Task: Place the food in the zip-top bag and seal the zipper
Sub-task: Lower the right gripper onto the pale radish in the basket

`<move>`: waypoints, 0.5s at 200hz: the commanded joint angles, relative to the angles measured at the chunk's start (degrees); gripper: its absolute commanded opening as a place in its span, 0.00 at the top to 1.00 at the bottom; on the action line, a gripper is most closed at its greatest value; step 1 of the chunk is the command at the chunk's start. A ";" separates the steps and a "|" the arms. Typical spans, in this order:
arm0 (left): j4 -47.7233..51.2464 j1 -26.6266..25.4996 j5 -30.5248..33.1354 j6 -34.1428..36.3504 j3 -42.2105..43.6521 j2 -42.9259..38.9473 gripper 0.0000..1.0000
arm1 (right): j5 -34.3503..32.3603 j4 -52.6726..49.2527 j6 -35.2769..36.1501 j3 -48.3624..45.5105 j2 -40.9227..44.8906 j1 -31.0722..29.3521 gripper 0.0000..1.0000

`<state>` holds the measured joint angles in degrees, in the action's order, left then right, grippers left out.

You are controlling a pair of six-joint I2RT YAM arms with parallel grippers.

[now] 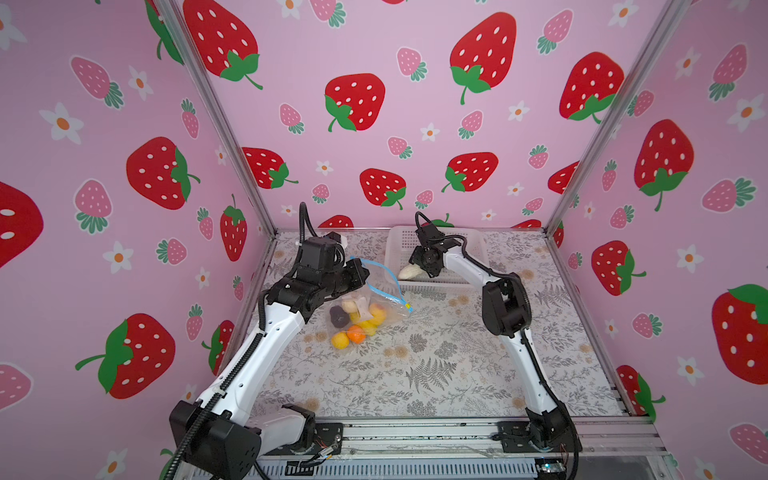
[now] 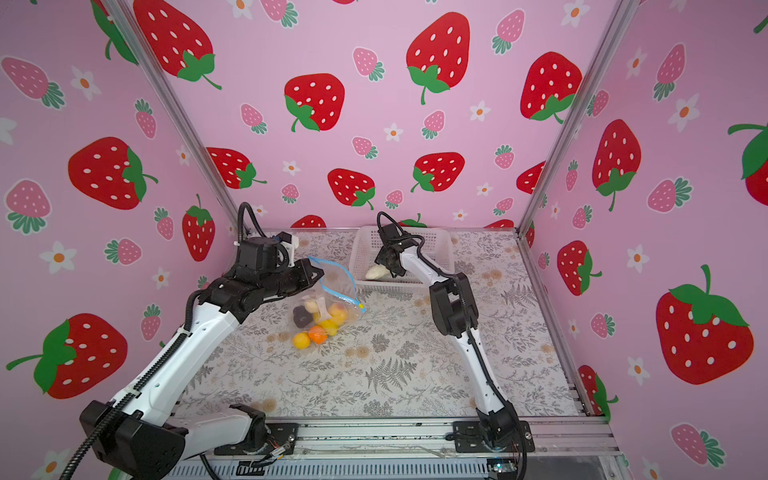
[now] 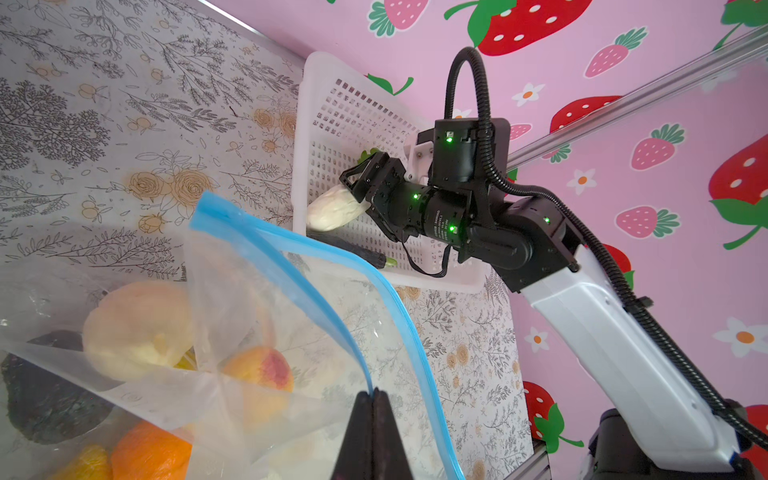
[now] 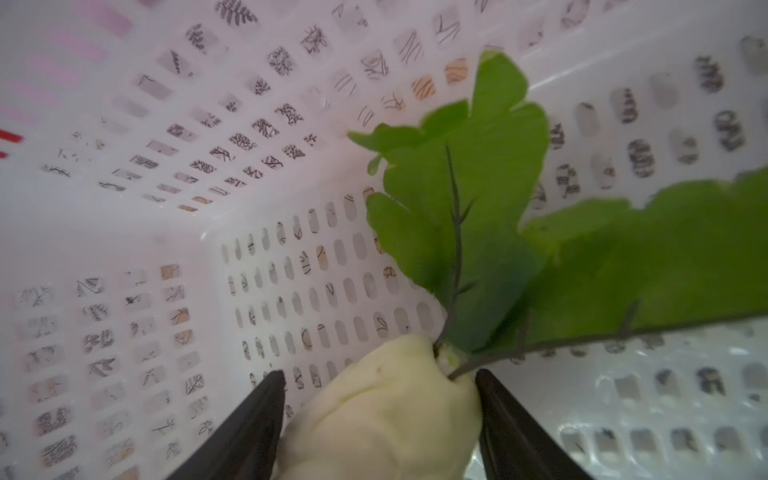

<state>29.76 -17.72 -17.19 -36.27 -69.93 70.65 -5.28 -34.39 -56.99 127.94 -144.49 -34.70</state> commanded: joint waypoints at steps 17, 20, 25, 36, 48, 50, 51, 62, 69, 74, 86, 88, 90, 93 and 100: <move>-0.76 0.49 -0.65 -0.23 0.15 -0.05 1.00 | 0.05 -0.74 -0.84 1.34 -1.08 0.27 0.29; -0.76 0.55 -0.65 -0.21 0.15 -0.07 1.00 | 0.13 -0.64 -0.86 1.26 -1.09 0.25 0.29; -0.76 0.58 -0.57 -0.20 0.15 -0.08 1.00 | 0.20 -0.59 -0.84 1.26 -1.15 0.24 0.30; -0.75 0.57 -0.49 -0.21 0.19 -0.11 1.00 | 0.52 -0.40 -0.83 1.26 -1.08 0.24 0.32; -0.75 0.70 -0.45 -0.33 0.19 -0.12 1.00 | 1.07 0.01 -0.75 1.26 -1.12 0.25 0.34; -0.75 0.67 -0.47 -0.30 0.22 -0.09 1.00 | 1.11 -0.02 -0.75 1.26 -1.14 0.24 0.34; -0.75 0.62 -0.43 -0.34 0.23 -0.08 1.00 | 1.17 0.05 -0.75 1.26 -1.06 0.24 0.34; -0.78 0.77 -0.46 -0.34 0.37 -0.16 1.00 | 1.62 0.34 -0.77 1.22 -1.15 0.33 0.35; -0.77 0.76 -0.40 -0.36 0.32 -0.16 1.00 | 1.89 0.53 -0.84 1.17 -1.19 0.33 0.36; -0.75 0.78 -0.48 -0.34 0.31 -0.23 1.00 | 2.09 0.55 -0.84 1.17 -1.19 0.33 0.36; -0.75 0.84 -0.49 -0.26 0.23 -0.34 1.00 | 2.76 0.99 -0.93 1.09 -1.23 0.38 0.37; -0.67 0.84 -0.48 -0.22 0.23 -0.34 1.00 | 2.85 1.06 -0.95 1.02 -1.24 0.41 0.37; -0.67 0.84 -0.48 -0.25 0.23 -0.34 1.00 | 2.93 1.05 -0.98 1.00 -1.24 0.44 0.37; -0.71 0.84 -0.48 -0.21 0.28 -0.42 1.00 | 3.03 1.14 -1.01 1.00 -1.26 0.42 0.37; -0.62 0.93 -0.47 -0.16 0.32 -0.45 1.00 | 3.29 1.11 -1.10 1.04 -1.28 0.46 0.37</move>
<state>29.78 -17.23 -17.19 -36.27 -69.82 70.65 -3.42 -32.75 -57.23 128.22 -144.51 -34.30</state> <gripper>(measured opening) 0.047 0.633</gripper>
